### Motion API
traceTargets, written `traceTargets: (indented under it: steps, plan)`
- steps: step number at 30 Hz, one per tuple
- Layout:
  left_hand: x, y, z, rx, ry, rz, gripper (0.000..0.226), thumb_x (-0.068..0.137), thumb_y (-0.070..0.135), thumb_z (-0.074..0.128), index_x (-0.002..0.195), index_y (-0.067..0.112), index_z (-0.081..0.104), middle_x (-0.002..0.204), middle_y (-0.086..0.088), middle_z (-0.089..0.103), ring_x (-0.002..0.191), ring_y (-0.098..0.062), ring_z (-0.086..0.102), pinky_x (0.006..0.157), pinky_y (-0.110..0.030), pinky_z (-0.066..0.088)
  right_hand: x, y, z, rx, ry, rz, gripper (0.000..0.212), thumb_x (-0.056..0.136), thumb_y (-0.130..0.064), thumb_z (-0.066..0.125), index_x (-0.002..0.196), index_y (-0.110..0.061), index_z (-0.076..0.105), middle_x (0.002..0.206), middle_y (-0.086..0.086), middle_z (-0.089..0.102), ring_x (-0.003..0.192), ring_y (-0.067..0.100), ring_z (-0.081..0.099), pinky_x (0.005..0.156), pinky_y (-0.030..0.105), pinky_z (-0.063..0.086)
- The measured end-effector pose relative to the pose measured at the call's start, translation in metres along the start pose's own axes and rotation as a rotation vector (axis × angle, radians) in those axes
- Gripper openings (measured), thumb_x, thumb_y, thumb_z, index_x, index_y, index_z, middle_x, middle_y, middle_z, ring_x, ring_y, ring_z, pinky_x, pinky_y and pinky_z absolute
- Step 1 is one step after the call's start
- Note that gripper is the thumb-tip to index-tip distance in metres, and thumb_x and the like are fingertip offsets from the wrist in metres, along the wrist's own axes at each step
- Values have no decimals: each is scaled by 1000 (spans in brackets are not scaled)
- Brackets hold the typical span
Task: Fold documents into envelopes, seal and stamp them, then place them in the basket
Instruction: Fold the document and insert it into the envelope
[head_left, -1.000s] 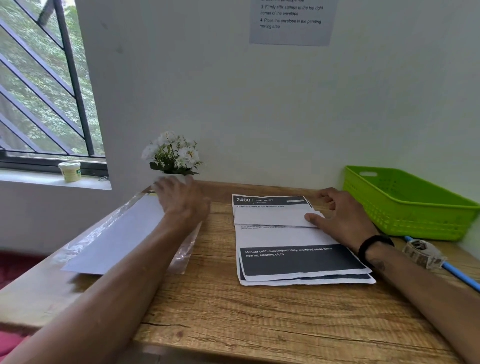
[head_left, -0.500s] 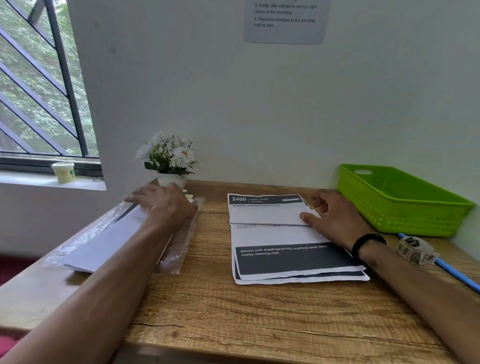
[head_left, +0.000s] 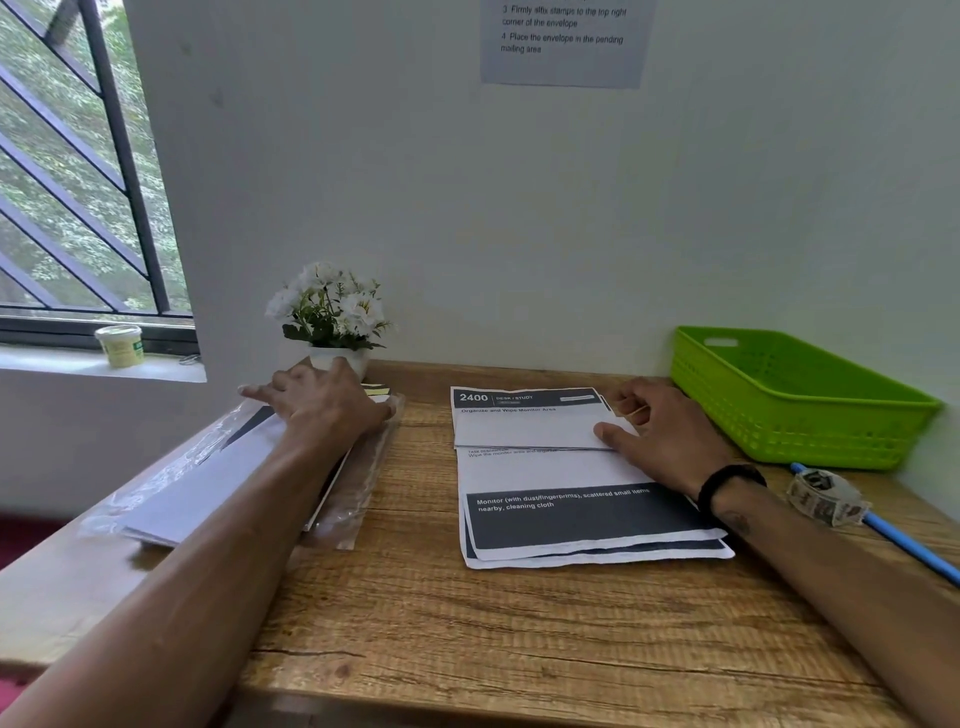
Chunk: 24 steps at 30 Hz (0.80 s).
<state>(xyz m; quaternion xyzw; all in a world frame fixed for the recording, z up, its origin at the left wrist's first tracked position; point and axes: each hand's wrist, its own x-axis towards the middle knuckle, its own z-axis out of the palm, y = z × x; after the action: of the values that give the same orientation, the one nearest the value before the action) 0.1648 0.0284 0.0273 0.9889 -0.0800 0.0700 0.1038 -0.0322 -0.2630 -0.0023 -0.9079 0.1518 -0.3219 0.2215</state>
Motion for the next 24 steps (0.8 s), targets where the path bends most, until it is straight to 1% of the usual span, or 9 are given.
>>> traceTargets:
  steps: [5, 8, 10, 12, 15, 18, 20, 21, 24]
  plan:
    - [-3, 5, -1, -38, 74, 74, 88, 82, 81, 62, 147, 25, 45, 152, -28, 44, 143, -50, 36, 115, -78, 13, 0, -1, -1, 4, 4, 1, 37, 83, -24, 84, 116, -16, 68, 101, -7, 62, 83, -2, 55, 66, -2, 37]
    - [-8, 11, -3, -77, 95, 151, 88, 81, 76, 67, 149, 26, 43, 150, -25, 45, 142, -49, 37, 114, -76, 20, 0, -2, -1, 3, 6, 0, 36, 84, -25, 84, 115, -17, 68, 101, -7, 63, 86, 4, 57, 66, -2, 36]
    - [-12, 17, -3, -110, 107, 216, 93, 80, 73, 71, 153, 26, 39, 151, -23, 44, 142, -47, 37, 114, -72, 29, -1, -3, -1, 13, 8, 4, 35, 84, -25, 84, 115, -19, 67, 102, -6, 64, 87, 6, 58, 67, -2, 36]
    - [-16, 23, -2, -154, 163, 301, 95, 79, 73, 72, 155, 28, 36, 150, -22, 44, 140, -44, 38, 110, -65, 38, 0, -2, 0, 26, 14, 6, 34, 84, -26, 84, 113, -22, 67, 103, -5, 66, 86, 3, 58, 69, 0, 37]
    - [-24, 34, 2, -206, 297, 489, 91, 80, 69, 74, 154, 29, 38, 142, -17, 49, 133, -37, 44, 103, -56, 44, 2, -1, 0, 34, 34, 6, 29, 84, -29, 82, 108, -24, 67, 99, -7, 69, 85, 2, 61, 69, 3, 38]
    - [-35, 46, 1, -251, 380, 652, 90, 80, 67, 75, 155, 32, 39, 135, -10, 51, 124, -30, 47, 100, -49, 47, 2, -5, 0, 57, 101, -3, 21, 86, -35, 79, 100, -23, 70, 93, -10, 71, 85, 7, 66, 71, 15, 47]
    - [-45, 54, -1, -275, 418, 761, 90, 80, 68, 74, 155, 36, 37, 134, -5, 50, 121, -25, 48, 100, -45, 47, 2, -9, -1, 137, 146, 3, 18, 90, -39, 75, 97, -23, 73, 89, -11, 73, 83, 6, 68, 74, 23, 53]
    - [-50, 57, -2, -278, 432, 816, 90, 80, 69, 73, 156, 37, 36, 133, -4, 50, 120, -23, 48, 101, -44, 47, 2, -12, -2, 227, 156, 18, 19, 91, -42, 74, 96, -23, 75, 87, -10, 75, 82, 6, 69, 74, 26, 55]
    - [-63, 66, 0, -256, 432, 973, 91, 82, 69, 70, 158, 39, 31, 134, -1, 49, 120, -19, 47, 102, -43, 47, 0, -24, -5, 590, 109, 81, 35, 88, -53, 75, 99, -20, 77, 88, -2, 79, 80, 15, 74, 70, 35, 58]
